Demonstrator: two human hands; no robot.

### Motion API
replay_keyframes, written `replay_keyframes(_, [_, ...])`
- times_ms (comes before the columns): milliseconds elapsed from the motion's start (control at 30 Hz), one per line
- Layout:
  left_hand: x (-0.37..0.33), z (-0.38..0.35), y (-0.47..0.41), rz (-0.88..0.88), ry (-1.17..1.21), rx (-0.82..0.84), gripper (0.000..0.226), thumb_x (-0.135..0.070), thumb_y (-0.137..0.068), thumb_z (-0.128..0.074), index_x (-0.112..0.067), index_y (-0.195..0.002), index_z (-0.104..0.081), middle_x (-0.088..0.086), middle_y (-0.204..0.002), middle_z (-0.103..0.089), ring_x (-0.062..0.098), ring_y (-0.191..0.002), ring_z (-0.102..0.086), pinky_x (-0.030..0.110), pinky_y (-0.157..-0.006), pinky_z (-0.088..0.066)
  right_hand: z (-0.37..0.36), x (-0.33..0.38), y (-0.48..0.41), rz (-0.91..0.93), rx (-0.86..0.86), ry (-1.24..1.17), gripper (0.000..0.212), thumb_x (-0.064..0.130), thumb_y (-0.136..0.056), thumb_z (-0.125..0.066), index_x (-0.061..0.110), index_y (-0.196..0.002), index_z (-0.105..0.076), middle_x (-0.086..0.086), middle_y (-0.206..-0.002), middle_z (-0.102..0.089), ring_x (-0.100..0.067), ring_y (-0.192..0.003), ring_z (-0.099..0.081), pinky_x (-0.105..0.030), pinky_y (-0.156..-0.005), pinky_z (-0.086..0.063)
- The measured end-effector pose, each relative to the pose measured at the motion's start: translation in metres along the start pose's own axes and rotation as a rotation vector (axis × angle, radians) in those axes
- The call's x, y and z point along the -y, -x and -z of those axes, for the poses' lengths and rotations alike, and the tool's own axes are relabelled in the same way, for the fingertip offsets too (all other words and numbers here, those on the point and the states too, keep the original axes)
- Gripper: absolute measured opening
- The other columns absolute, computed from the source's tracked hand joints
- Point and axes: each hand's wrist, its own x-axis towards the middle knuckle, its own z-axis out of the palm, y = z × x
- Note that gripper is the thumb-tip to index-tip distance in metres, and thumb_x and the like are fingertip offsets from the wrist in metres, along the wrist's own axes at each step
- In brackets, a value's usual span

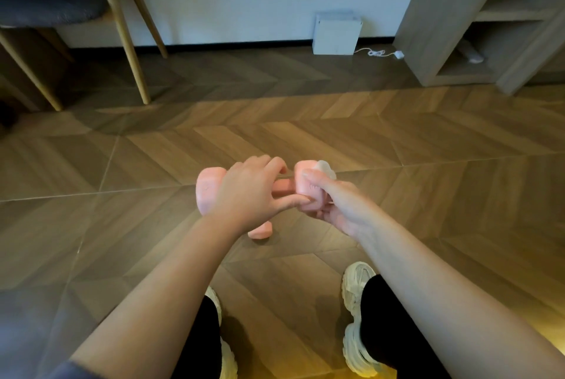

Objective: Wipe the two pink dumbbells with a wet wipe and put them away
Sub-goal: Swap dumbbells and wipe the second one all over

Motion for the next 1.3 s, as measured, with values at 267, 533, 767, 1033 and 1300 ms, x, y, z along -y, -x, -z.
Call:
replay_keyframes(267, [-0.004, 0.013, 0.011, 0.318, 0.339, -0.219, 0.056, -0.050, -0.097, -0.047, -0.006, -0.062, -0.055, 0.005, -0.058, -0.056, 0.024, -0.055, -0.052, 0.030, -0.050, -0.037, -0.008, 0.018, 0.011, 0.053, -0.172, -0.277, 0.018, 0.025, -0.091, -0.067, 0.012, -0.099, -0.058, -0.007, -0.096, -0.064, -0.021, -0.089, -0.062, -0.045, -0.096, -0.050])
replay_keyframes(533, [-0.013, 0.019, -0.022, 0.884, 1.817, -0.218, 0.037, -0.047, -0.094, -0.060, -0.010, -0.101, -0.062, 0.009, -0.101, -0.071, 0.024, -0.101, -0.069, 0.043, -0.098, -0.051, -0.021, 0.016, 0.010, 0.098, 0.038, -0.337, 0.019, 0.029, -0.093, -0.062, 0.015, -0.106, -0.060, -0.007, -0.106, -0.063, -0.020, -0.096, -0.064, -0.047, -0.105, -0.044])
replay_keyframes(767, [-0.001, 0.025, -0.026, 0.981, 2.235, -0.632, 0.034, -0.015, -0.093, -0.050, -0.019, -0.061, -0.037, -0.004, -0.050, -0.034, 0.013, -0.045, -0.035, 0.029, -0.061, -0.039, -0.036, 0.005, -0.003, 0.277, 0.114, 0.072, 0.048, 0.041, -0.078, -0.074, 0.017, -0.118, -0.064, 0.002, -0.114, -0.072, -0.009, -0.104, -0.066, -0.029, -0.095, -0.050])
replay_keyframes(1033, [0.019, 0.017, -0.025, 1.106, 2.221, -0.640, 0.032, -0.015, -0.088, -0.046, -0.019, -0.060, -0.033, -0.006, -0.050, -0.028, 0.014, -0.041, -0.029, 0.028, -0.055, -0.034, -0.023, -0.004, -0.006, 0.839, 0.206, 0.758, 0.071, 0.053, -0.085, -0.064, 0.042, -0.147, -0.031, 0.013, -0.157, -0.035, -0.004, -0.148, -0.023, -0.037, -0.121, -0.022])
replay_keyframes(1300, [0.011, 0.015, -0.031, 1.075, 2.194, -0.580, 0.033, -0.014, -0.089, -0.044, -0.021, -0.061, -0.030, -0.005, -0.049, -0.027, 0.014, -0.043, -0.028, 0.028, -0.057, -0.033, -0.019, 0.005, -0.004, 0.459, 0.344, 0.142, 0.035, 0.040, -0.098, -0.052, 0.020, -0.117, -0.074, 0.005, -0.149, -0.049, -0.003, -0.145, -0.031, -0.040, -0.122, -0.020])
